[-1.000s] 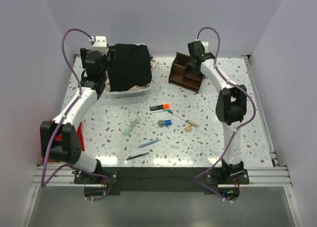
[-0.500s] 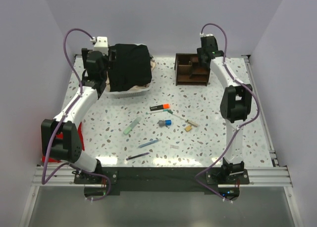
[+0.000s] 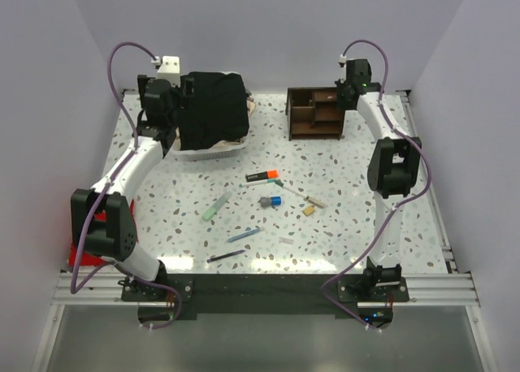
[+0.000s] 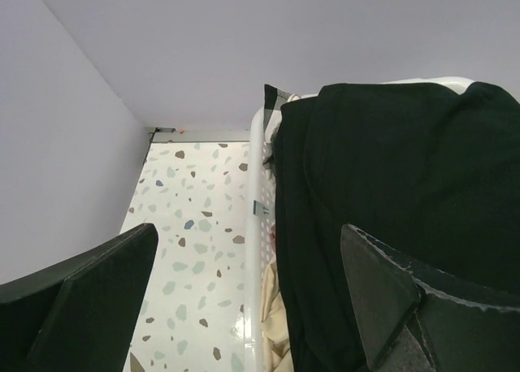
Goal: Sort the stationery into containers
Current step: Move the storage box to the center of the board.
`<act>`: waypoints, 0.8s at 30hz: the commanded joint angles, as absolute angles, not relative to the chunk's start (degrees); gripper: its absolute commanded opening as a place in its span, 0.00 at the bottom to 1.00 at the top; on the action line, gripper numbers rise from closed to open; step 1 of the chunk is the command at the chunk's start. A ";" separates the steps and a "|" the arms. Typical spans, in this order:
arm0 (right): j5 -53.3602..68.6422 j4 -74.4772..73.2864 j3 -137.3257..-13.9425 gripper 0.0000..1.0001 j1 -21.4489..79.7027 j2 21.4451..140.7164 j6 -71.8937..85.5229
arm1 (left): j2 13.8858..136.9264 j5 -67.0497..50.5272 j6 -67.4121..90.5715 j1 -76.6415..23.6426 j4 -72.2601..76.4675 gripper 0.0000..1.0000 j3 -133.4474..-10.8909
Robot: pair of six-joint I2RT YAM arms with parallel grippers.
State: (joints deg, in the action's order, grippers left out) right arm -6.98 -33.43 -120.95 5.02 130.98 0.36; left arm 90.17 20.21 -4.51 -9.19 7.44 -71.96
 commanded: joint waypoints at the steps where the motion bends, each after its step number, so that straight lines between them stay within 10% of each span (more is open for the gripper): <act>1: -7.12 -34.01 -118.58 0.00 5.36 128.59 -3.95 | 90.44 19.86 -3.96 -10.02 7.65 1.00 -74.71; 16: -4.83 -30.06 -107.39 0.00 4.04 120.58 -7.38 | 90.88 19.60 -4.04 -11.16 8.00 1.00 -74.27; 24: -8.35 -36.38 -109.95 0.56 4.04 120.07 -5.89 | 89.04 19.51 -4.83 -11.25 7.38 1.00 -74.00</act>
